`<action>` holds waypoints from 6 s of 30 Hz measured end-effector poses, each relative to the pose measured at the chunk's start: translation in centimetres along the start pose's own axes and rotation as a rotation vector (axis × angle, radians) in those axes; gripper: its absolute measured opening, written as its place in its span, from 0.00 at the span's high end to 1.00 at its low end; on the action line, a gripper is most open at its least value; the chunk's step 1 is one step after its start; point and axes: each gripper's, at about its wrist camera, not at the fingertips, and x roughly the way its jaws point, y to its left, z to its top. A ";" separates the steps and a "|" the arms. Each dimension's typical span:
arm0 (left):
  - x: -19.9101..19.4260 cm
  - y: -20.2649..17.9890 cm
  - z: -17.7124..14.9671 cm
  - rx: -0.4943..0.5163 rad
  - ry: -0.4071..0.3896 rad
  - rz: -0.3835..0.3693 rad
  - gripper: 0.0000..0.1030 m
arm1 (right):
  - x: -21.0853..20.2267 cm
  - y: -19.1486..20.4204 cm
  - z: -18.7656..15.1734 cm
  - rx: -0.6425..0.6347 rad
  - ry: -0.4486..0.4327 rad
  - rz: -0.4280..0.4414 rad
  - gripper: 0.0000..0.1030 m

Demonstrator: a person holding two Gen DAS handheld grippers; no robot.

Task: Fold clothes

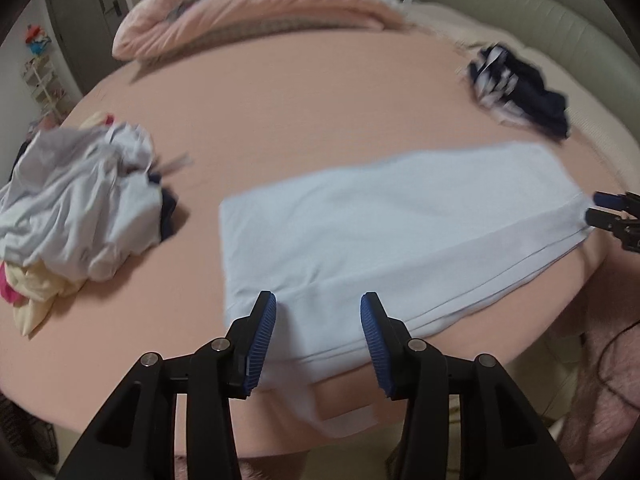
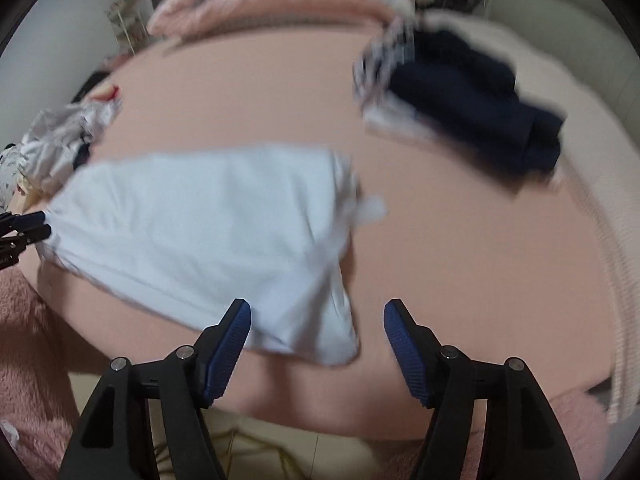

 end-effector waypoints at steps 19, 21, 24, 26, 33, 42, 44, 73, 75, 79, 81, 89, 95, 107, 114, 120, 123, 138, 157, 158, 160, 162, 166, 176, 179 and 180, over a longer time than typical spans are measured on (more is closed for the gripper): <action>2.1 -1.8 -0.4 -0.068 0.047 -0.092 0.60 | 5.4 11.8 0.2 -0.480 -0.003 0.056 0.60; 2.1 -1.7 -0.3 -0.079 0.046 -0.098 0.60 | 5.1 11.2 0.3 -0.448 -0.011 0.065 0.77; 1.9 -1.5 -0.3 -0.083 0.042 -0.096 0.60 | 4.5 10.2 0.6 -0.388 -0.028 0.095 0.90; 1.5 -1.3 -0.2 -0.085 0.034 -0.085 0.60 | 3.8 9.7 0.7 -0.361 -0.048 0.108 0.91; 0.7 0.2 0.8 -0.149 -0.001 -0.127 0.60 | 2.1 9.6 -0.5 -0.426 -0.060 0.132 0.92; 2.5 -0.6 0.2 -0.005 0.176 0.009 0.60 | 2.9 6.5 -1.0 -0.337 0.060 0.102 0.92; 2.0 -0.6 -0.3 0.023 0.173 0.017 0.60 | 3.0 5.2 -0.8 -0.300 0.089 0.082 0.92; 4.0 0.3 6.4 -0.137 0.005 -0.158 0.60 | 5.6 -5.0 6.0 0.272 0.019 0.172 0.73; 6.1 0.8 7.4 -0.169 0.055 -0.174 0.60 | 6.7 -4.5 6.8 0.246 0.022 0.159 0.73; 9.3 2.1 6.7 -0.244 0.170 -0.142 0.60 | 9.2 -3.6 6.6 0.139 0.059 0.047 0.75; 9.1 3.2 5.8 -0.266 0.158 -0.128 0.60 | 9.4 -4.5 6.0 0.155 0.048 0.054 0.77; 6.7 0.1 8.8 -0.143 0.061 -0.118 0.60 | 6.7 -2.6 7.4 0.179 -0.034 0.041 0.73; 12.8 -1.8 10.3 -0.141 0.209 0.030 0.55 | 9.1 3.3 6.7 0.003 0.078 0.075 0.72; 4.8 0.9 5.7 -0.184 0.156 -0.006 0.55 | 3.3 0.4 3.1 0.062 0.031 0.071 0.71; 3.6 3.8 1.6 -0.166 0.174 0.028 0.55 | 3.3 -1.9 0.0 -0.025 0.073 0.034 0.63; 2.3 4.3 1.3 -0.137 0.093 0.031 0.49 | 3.0 -5.2 -0.7 0.089 0.089 0.018 0.43; 0.3 5.5 1.0 -0.217 0.019 -0.008 0.49 | 1.4 -4.9 -0.3 0.124 0.019 0.034 0.43; 1.2 8.6 -2.0 -0.460 0.129 0.013 0.45 | 3.4 -8.1 -2.1 0.393 0.087 0.186 0.44; 1.6 10.2 -3.6 -0.559 0.033 -0.184 0.44 | 4.5 -5.5 1.1 0.521 0.054 0.264 0.80; 1.6 10.5 -3.6 -0.571 0.026 -0.202 0.44 | 3.8 -5.2 1.7 0.509 0.035 0.272 0.80; 1.7 11.0 -3.7 -0.606 0.015 -0.274 0.44 | 2.3 -4.0 3.0 0.475 -0.012 0.298 0.81; 1.8 11.3 -3.7 -0.621 -0.001 -0.288 0.44 | 1.2 -1.3 4.5 0.397 -0.041 0.325 0.81; 0.7 11.6 -3.3 -0.604 -0.066 -0.284 0.44 | 1.0 5.3 6.0 0.224 -0.046 0.376 0.82; -3.5 9.9 -2.6 -0.493 -0.146 -0.322 0.44 | 7.4 16.4 2.3 0.015 0.143 0.392 0.75; -5.0 8.4 -1.3 -0.422 -0.189 -0.344 0.44 | 3.9 15.6 2.5 0.018 0.082 0.480 0.72; -5.0 8.0 -0.8 -0.417 -0.200 -0.377 0.44 | 2.4 14.9 2.5 0.034 0.047 0.521 0.71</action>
